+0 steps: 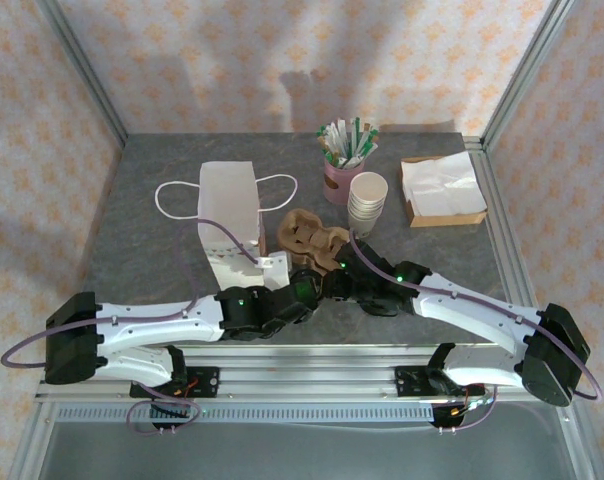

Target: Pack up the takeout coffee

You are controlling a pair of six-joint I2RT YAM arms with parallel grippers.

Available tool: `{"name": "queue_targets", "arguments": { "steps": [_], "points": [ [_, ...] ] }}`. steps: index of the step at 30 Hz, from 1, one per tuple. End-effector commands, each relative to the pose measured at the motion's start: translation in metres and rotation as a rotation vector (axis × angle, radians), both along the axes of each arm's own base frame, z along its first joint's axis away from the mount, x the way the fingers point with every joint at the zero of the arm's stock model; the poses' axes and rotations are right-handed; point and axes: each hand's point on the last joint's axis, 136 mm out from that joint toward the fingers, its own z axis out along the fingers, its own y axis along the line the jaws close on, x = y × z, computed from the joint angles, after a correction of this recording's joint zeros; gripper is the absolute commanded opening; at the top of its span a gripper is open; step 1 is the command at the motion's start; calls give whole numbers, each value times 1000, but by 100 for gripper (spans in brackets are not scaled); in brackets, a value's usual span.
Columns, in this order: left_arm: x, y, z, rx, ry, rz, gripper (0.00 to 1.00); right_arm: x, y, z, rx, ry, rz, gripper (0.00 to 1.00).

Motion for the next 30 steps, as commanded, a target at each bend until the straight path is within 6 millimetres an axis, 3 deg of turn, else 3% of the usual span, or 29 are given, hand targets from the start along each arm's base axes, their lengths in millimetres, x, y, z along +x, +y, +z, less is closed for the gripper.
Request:
{"name": "queue_targets", "arguments": {
  "steps": [1,6,11,19,25,30],
  "points": [
    [3,10,5,6,-24,32,57,4,10,21,49,-39,16,41],
    [2,13,10,26,-27,20,59,3,10,25,44,-48,34,45],
    [0,10,31,60,-45,-45,61,5,7,40,34,-98,55,52],
    [-11,8,69,124,-59,-188,65,13,-20,76,-93,-277,113,61],
    [-10,26,121,162,-183,-267,65,24,-45,104,-261,-433,174,68],
    [11,48,176,221,-223,-323,65,31,-49,133,-345,-581,276,70]
  ]
}}
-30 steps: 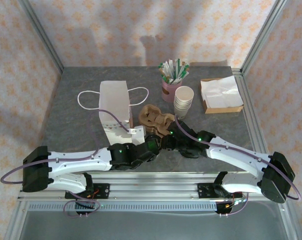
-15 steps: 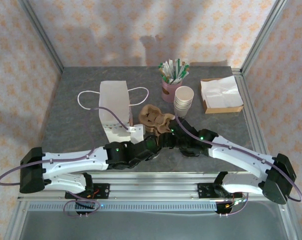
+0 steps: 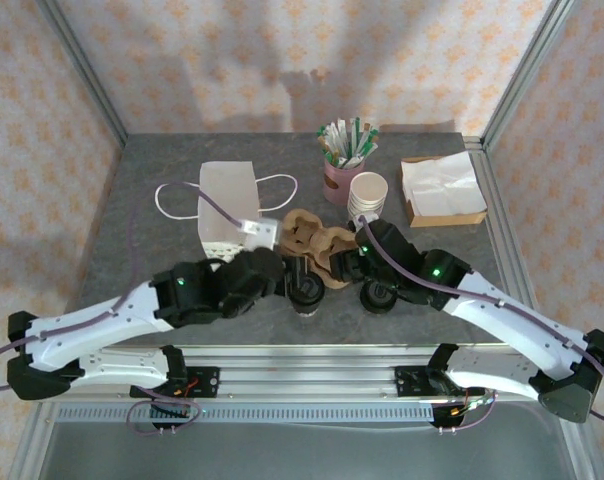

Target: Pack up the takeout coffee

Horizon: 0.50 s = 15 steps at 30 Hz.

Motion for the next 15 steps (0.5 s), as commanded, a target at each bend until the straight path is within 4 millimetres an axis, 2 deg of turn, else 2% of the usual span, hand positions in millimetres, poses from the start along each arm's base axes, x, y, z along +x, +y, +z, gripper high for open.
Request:
{"name": "queue_targets", "arguments": {
  "steps": [1,3,5,9,12,15],
  "points": [
    [15,27,36,111,-49,-60,65,7,-16,27,-142,-155,66,70],
    [31,40,56,91,-62,-57,65,9,-15,34,-174,-187,93,70],
    [47,64,71,80,-53,-6,66,12,-13,36,-216,-196,123,69],
    [75,116,96,-25,-55,107,66,21,-11,20,-373,-145,161,63],
    [87,155,94,-147,-14,193,66,25,-2,3,-452,-86,213,53],
    [88,199,85,-239,-5,311,65,31,10,-5,-456,-75,234,52]
  ]
}}
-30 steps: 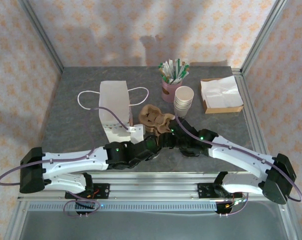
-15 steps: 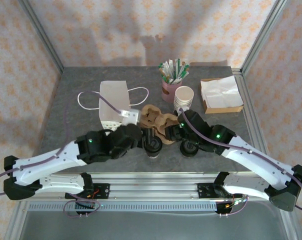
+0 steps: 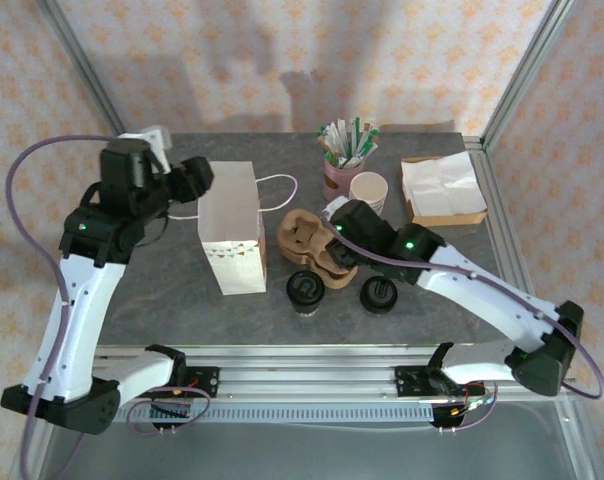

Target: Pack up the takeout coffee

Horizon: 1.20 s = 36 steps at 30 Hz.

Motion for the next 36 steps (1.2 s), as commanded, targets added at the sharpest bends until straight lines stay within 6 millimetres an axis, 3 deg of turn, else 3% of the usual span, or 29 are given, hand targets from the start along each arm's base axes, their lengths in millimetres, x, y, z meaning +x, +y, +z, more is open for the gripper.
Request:
{"name": "queue_targets", "arguments": {
  "steps": [1,6,13,17,24,27,31,36],
  "points": [
    [-15,23,-10,-153,7,-12,65,0,3,-6,-82,18,51,52],
    [-16,86,-36,-346,-25,172,66,9,24,-23,-102,51,103,54],
    [-15,120,-73,-484,-30,288,68,23,37,-47,-184,75,123,52],
    [-18,120,-76,-467,-77,295,72,27,45,-57,-204,101,132,48],
    [-24,118,-95,-423,-145,305,74,39,52,-65,-256,85,144,49],
    [-27,118,-87,-416,-200,312,80,45,46,-65,-315,54,145,51],
    [-28,101,-89,-335,-142,255,82,48,41,-64,-353,19,171,54],
    [-27,97,-100,-345,-109,237,83,52,51,-66,-331,13,203,56]
  ]
}}
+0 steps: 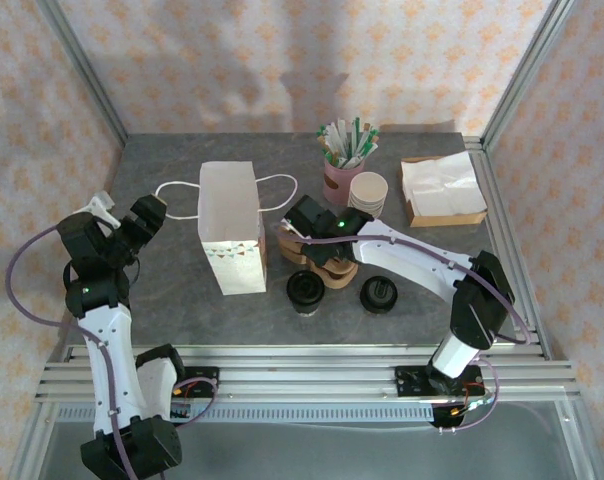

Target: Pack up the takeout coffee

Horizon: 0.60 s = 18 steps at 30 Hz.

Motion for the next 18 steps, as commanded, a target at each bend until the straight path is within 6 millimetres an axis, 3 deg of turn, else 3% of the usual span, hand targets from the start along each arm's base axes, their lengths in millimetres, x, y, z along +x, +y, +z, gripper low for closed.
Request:
{"name": "queue_targets", "arguments": {
  "steps": [1,18],
  "points": [
    [-1,2,4,50,-8,5,83,7,7,4,-4,-30,36,56],
    [-2,4,-11,46,41,12,84,17,10,-16,-79,-13,25,56]
  ]
}}
